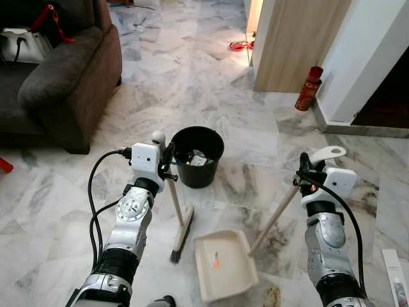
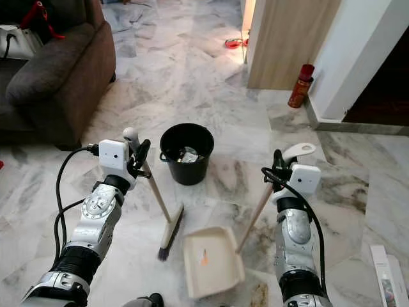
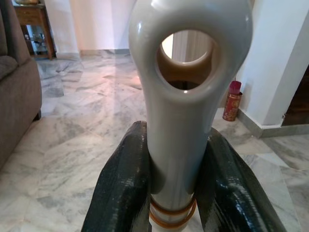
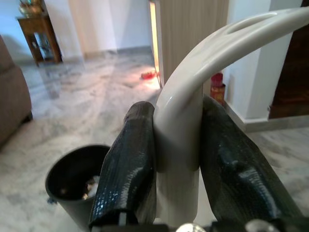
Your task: Sweep floor
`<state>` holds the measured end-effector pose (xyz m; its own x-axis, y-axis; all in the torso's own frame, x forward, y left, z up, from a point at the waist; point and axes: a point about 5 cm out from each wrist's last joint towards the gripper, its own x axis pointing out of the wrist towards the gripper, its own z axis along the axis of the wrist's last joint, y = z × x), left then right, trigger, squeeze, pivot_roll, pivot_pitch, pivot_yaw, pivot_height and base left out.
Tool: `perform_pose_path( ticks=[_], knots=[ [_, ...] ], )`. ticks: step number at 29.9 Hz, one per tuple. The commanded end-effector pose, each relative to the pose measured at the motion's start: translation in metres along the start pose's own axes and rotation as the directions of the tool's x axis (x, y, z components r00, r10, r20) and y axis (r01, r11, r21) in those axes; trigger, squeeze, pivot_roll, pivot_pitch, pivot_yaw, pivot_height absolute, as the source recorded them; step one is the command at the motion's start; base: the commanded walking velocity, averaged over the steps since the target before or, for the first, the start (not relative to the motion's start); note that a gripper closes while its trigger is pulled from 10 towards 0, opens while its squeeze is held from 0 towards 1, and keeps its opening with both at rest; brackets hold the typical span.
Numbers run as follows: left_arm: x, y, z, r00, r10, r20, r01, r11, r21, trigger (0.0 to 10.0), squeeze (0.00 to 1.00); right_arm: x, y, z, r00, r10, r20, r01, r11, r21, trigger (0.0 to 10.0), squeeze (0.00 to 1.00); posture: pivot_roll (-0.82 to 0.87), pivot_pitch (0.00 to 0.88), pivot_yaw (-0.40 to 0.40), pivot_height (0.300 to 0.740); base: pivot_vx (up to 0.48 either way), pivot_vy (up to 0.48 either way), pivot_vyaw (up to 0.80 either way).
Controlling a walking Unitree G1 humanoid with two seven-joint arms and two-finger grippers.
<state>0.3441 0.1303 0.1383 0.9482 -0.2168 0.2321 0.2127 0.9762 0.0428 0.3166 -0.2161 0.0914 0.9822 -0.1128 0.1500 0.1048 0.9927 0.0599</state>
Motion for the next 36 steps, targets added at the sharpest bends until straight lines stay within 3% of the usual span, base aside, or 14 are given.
perform_pose_path(
  ticks=[1,7,11,27,36],
  knots=[
    [0.004,-0.001,0.011,0.999,-0.009,0.049,0.008,1.000,0.014,10.0,0.00,0.000,-0.005,-0.001,0.999,0.014,-0.031,-0.016,0.998,-0.069,10.0,0.00,0.08,0.133,-0.022,0.740,0.000,0.000,0.00],
    [0.004,0.000,0.011,0.999,-0.007,0.049,0.007,1.000,0.014,10.0,0.00,-0.002,-0.010,-0.007,0.995,0.052,-0.083,-0.060,0.994,-0.093,10.0,0.00,0.08,0.133,-0.022,0.740,0.000,0.000,0.00],
    [0.004,0.001,0.011,0.999,-0.007,0.048,0.006,1.000,0.014,10.0,0.00,-0.005,-0.012,-0.015,0.981,0.103,-0.167,-0.129,0.979,-0.155,10.0,0.00,0.08,0.135,-0.021,0.740,0.000,0.000,0.00],
    [0.004,-0.001,0.010,0.999,-0.019,0.041,0.018,1.000,0.007,10.0,0.00,-0.005,-0.009,-0.017,0.971,0.136,-0.195,-0.166,0.976,-0.145,10.0,0.00,0.08,0.133,-0.023,0.740,0.000,0.000,0.00],
    [0.004,-0.002,0.009,0.999,-0.023,0.037,0.023,1.000,0.003,10.0,0.00,-0.006,-0.016,-0.024,0.953,0.118,-0.280,-0.185,0.957,-0.225,10.0,0.00,0.08,0.133,-0.024,0.740,0.000,0.000,0.00]
  ],
)
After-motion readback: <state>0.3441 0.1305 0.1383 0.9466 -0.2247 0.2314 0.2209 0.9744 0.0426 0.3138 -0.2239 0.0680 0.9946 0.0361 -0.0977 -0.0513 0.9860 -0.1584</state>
